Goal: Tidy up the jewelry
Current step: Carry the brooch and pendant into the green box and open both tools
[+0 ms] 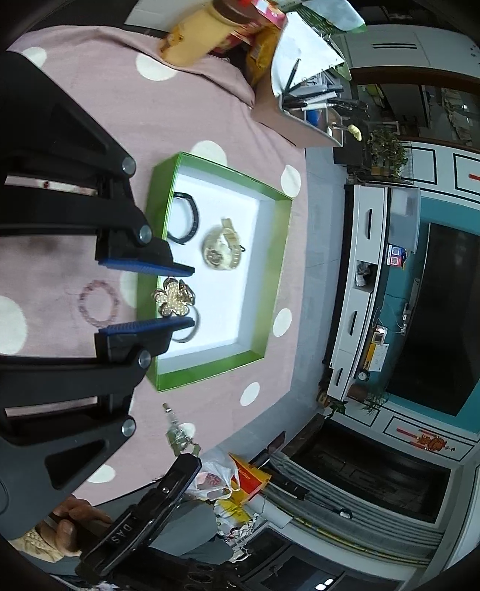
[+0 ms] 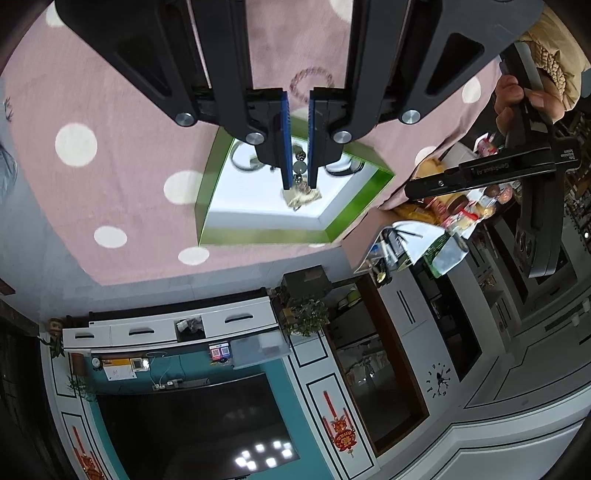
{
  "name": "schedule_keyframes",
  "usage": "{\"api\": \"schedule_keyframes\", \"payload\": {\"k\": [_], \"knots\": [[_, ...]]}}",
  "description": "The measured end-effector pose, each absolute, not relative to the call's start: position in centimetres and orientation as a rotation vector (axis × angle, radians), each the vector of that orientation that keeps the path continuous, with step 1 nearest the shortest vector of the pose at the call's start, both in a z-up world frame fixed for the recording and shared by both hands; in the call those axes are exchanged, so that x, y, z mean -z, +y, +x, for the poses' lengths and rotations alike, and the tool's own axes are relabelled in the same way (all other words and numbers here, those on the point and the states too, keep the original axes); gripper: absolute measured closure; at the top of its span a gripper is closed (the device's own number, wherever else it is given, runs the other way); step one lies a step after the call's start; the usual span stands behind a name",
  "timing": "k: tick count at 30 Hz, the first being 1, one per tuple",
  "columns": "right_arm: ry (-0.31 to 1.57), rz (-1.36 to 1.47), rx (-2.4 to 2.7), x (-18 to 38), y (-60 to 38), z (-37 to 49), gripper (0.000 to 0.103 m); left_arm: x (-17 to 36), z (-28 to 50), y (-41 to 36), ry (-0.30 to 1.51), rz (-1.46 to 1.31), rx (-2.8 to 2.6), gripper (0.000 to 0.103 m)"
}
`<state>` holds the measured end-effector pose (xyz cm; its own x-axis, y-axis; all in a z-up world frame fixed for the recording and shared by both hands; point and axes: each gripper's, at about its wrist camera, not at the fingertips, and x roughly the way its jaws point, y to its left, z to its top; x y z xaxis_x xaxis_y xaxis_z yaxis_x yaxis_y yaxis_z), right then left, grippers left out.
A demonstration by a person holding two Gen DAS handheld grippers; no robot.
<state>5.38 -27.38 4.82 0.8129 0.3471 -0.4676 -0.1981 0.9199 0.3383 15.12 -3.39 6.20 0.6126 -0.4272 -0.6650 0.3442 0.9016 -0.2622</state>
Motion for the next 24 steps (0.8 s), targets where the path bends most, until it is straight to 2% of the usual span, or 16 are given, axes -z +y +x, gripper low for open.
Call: {"api": "schedule_keyframes", "payload": {"k": [11, 21, 24], "knots": [[0.589, 0.265, -0.273, -4.2, -27.2, 11.3, 0.096, -4.1, 21.1, -5.6, 0.910, -0.176, 0.472, 0.081], [0.663, 0.247, -0.219, -1.4, -27.1, 16.3, 0.096, 0.2, 24.6, -7.9, 0.999, -0.146, 0.436, 0.081], [0.685, 0.265, -0.205, -0.5, -27.5, 17.4, 0.093, 0.8, 25.2, -8.2, 1.006, -0.142, 0.429, 0.081]]}}
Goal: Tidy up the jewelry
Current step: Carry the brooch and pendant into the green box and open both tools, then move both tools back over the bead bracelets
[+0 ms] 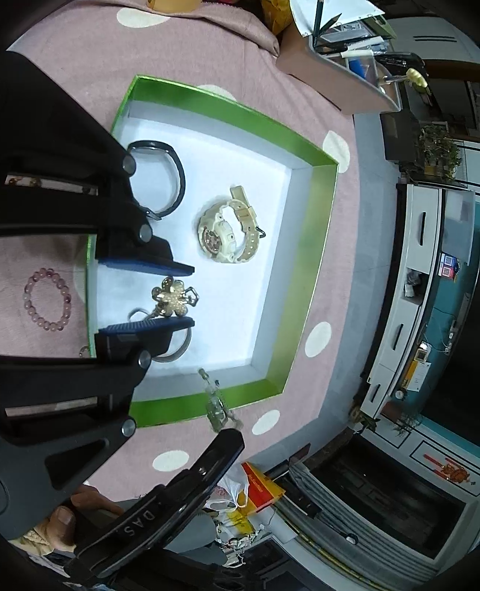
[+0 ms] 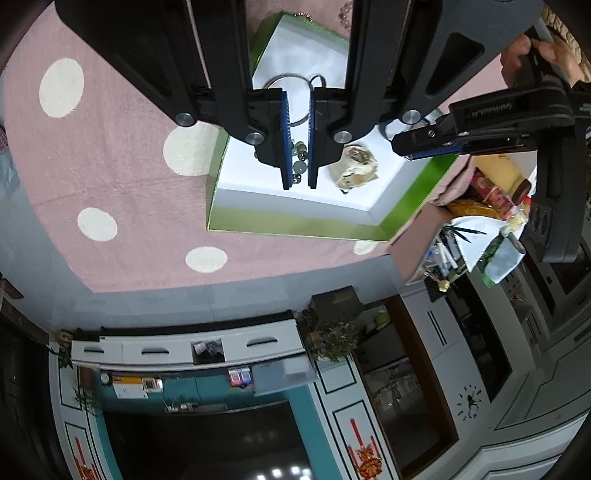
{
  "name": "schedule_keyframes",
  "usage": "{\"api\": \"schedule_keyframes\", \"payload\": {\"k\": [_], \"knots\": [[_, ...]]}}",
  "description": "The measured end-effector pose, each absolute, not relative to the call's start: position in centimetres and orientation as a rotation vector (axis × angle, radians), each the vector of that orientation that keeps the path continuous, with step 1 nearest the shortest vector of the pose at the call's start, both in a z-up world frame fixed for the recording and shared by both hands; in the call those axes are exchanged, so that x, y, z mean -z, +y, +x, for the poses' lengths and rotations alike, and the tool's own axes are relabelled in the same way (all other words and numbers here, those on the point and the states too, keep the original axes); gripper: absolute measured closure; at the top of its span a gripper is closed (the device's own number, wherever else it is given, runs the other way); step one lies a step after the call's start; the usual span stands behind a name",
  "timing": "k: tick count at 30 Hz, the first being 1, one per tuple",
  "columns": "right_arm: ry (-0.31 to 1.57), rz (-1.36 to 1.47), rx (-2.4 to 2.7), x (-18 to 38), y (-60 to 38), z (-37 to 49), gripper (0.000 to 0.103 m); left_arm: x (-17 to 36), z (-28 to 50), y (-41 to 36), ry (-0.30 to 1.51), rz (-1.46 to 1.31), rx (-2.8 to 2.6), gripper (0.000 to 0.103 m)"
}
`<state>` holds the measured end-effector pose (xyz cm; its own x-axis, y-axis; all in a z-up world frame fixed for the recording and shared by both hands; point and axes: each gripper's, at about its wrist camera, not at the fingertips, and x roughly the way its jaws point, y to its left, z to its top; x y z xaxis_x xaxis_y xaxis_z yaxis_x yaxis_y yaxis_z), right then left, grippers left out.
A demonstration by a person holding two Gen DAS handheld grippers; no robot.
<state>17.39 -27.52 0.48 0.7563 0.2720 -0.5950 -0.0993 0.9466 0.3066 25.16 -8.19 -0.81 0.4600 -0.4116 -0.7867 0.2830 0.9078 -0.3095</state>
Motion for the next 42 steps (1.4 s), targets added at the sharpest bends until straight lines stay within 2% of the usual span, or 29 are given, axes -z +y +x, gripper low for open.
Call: {"api": "schedule_keyframes", "payload": {"k": [2, 4, 25, 42], "knots": [[0.683, 0.283, -0.187, -0.1, -28.0, 17.4, 0.075, 1.1, 25.4, -8.3, 1.006, -0.135, 0.421, 0.078], [0.674, 0.296, -0.179, 0.1, -28.4, 17.0, 0.067, 1.3, 25.5, -8.2, 1.003, -0.138, 0.421, 0.070], [0.672, 0.351, -0.163, 0.5, -31.3, 7.2, 0.067, -1.0, 18.9, -1.6, 0.920, -0.193, 0.333, 0.043], [0.728, 0.377, -0.185, 2.4, -30.0, 1.9, 0.067, 0.7, 11.9, 5.2, 0.932, -0.254, 0.215, 0.040]]}}
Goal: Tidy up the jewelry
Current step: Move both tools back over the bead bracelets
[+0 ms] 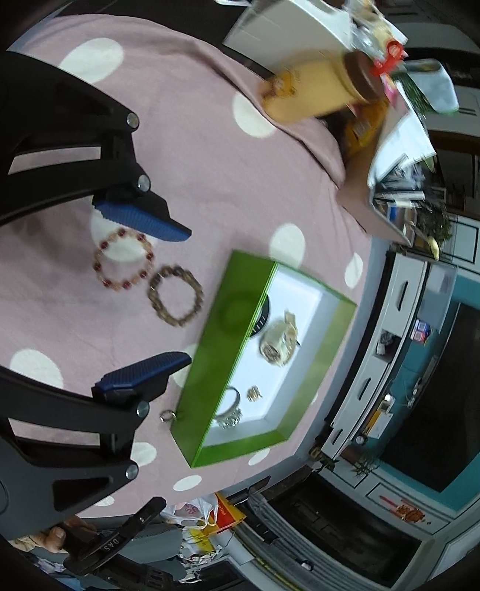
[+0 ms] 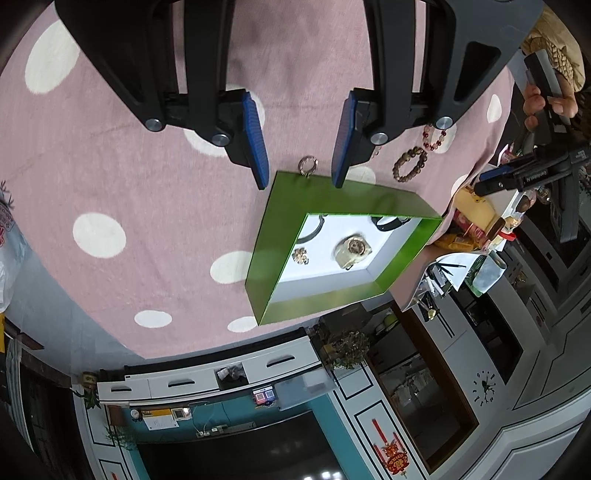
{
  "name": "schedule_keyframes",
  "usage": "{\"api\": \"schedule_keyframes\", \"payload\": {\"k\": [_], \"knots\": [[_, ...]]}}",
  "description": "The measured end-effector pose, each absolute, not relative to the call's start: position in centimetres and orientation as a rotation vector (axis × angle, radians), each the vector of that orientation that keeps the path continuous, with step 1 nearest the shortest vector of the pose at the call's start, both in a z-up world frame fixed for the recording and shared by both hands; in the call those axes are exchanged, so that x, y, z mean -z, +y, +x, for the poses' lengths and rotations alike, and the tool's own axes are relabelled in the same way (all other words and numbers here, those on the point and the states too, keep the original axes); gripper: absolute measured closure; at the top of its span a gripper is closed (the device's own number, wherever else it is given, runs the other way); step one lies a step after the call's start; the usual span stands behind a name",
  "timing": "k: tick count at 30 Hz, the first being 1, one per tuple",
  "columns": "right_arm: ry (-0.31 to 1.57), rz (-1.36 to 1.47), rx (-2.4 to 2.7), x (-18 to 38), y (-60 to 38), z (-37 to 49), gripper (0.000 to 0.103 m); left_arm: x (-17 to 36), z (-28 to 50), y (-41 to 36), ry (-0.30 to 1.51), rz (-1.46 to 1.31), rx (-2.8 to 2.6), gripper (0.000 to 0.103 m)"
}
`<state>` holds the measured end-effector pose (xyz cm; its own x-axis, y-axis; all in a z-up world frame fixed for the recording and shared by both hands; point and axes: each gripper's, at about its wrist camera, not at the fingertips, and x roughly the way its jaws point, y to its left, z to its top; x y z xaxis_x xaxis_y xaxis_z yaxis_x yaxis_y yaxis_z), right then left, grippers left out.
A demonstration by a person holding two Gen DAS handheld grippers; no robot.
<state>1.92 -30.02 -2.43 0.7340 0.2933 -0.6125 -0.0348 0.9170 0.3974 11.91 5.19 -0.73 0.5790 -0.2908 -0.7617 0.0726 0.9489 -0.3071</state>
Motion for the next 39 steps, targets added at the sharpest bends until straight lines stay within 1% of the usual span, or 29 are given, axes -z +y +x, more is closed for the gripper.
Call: {"api": "schedule_keyframes", "payload": {"k": [7, 16, 21, 26, 29, 33, 35, 39], "knots": [[0.747, 0.372, -0.201, 2.9, -29.2, 0.9, 0.067, 2.8, 9.8, 7.2, 0.969, -0.296, 0.168, 0.040], [0.803, 0.347, -0.229, 4.7, -27.2, 0.3, 0.067, 5.8, 7.9, 7.6, 1.009, -0.263, 0.097, 0.040], [0.857, 0.326, -0.258, 6.5, -25.2, 0.7, 0.067, 7.5, 8.0, 7.5, 1.033, -0.232, 0.069, 0.040], [0.880, 0.299, -0.280, 7.2, -23.6, 1.6, 0.067, 7.8, 8.8, 6.7, 1.018, -0.174, 0.051, 0.041], [0.889, 0.288, -0.286, 7.5, -23.1, 2.2, 0.067, 8.2, 9.3, 6.2, 1.019, -0.143, 0.043, 0.043], [0.900, 0.274, -0.285, 7.9, -22.6, 3.1, 0.067, 8.9, 10.0, 5.8, 1.020, -0.110, 0.027, 0.049], [0.903, 0.267, -0.287, 8.1, -22.3, 3.6, 0.067, 9.1, 10.1, 5.7, 1.018, -0.102, 0.025, 0.049], [0.908, 0.241, -0.289, 8.3, -21.6, 4.6, 0.067, 9.2, 10.3, 5.3, 1.005, -0.069, 0.027, 0.054]]}}
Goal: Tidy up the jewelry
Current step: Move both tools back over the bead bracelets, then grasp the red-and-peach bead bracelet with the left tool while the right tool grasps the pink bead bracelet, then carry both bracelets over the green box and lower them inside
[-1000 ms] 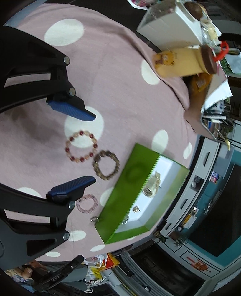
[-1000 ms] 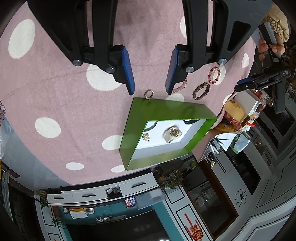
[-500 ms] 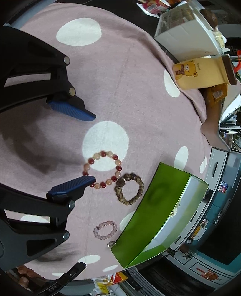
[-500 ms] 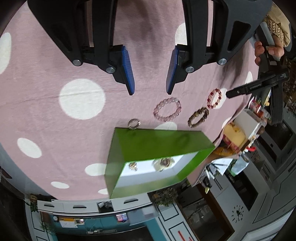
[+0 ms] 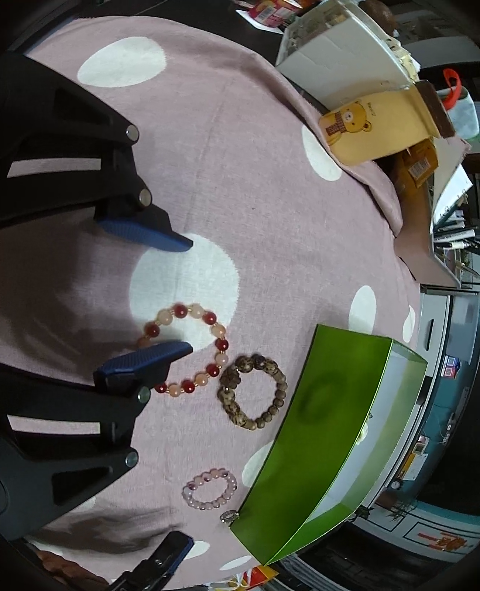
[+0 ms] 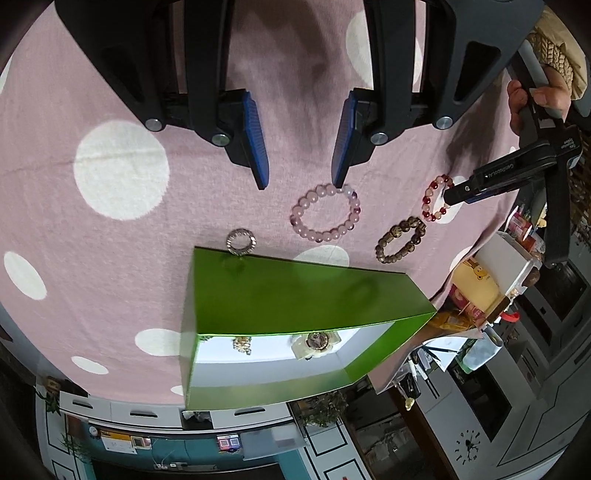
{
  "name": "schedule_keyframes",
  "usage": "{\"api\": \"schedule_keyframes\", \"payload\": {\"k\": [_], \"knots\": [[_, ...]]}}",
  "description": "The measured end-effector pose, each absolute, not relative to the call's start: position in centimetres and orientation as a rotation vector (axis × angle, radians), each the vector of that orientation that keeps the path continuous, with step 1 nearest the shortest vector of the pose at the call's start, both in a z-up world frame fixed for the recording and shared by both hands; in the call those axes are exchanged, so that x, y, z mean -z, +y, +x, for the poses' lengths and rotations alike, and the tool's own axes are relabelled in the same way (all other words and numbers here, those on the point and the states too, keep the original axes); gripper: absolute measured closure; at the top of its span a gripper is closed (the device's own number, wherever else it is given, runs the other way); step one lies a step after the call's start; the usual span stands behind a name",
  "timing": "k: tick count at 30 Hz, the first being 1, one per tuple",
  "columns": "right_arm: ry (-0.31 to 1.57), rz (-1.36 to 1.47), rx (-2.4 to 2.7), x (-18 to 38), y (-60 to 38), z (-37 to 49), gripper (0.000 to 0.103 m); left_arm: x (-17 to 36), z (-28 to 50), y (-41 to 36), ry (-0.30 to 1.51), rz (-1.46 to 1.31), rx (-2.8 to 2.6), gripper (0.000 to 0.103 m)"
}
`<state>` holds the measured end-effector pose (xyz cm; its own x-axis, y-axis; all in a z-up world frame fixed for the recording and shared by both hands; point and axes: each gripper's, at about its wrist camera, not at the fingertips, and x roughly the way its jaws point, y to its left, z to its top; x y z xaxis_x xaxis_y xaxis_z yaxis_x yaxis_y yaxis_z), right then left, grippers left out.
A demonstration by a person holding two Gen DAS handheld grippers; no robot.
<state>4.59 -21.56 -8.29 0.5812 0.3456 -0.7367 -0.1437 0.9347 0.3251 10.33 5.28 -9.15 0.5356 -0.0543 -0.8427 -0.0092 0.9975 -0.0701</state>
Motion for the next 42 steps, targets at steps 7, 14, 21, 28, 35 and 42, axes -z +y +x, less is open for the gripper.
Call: {"api": "schedule_keyframes", "payload": {"k": [7, 14, 21, 28, 35, 42], "knots": [[0.930, 0.165, -0.276, 8.9, -19.8, 6.6, 0.068, 9.3, 10.2, 4.5, 0.976, 0.008, 0.044, 0.069], [0.935, 0.113, -0.255, 9.3, -18.9, 7.8, 0.068, 9.2, 10.3, 4.5, 0.974, -0.018, 0.062, 0.094], [0.928, 0.040, -0.227, 9.4, -17.9, 8.6, 0.080, 9.0, 10.4, 5.0, 0.983, -0.068, 0.097, 0.096], [0.909, 0.000, -0.210, 9.4, -17.7, 8.6, 0.096, 7.9, 9.8, 5.1, 0.956, -0.085, 0.115, 0.096], [0.831, 0.026, -0.248, 6.7, -17.9, 6.7, 0.096, 6.0, 8.8, 5.1, 0.920, -0.102, 0.143, 0.096], [0.754, 0.059, -0.277, 3.5, -18.8, 4.0, 0.096, 3.9, 7.7, 4.7, 0.873, -0.110, 0.165, 0.096]]}}
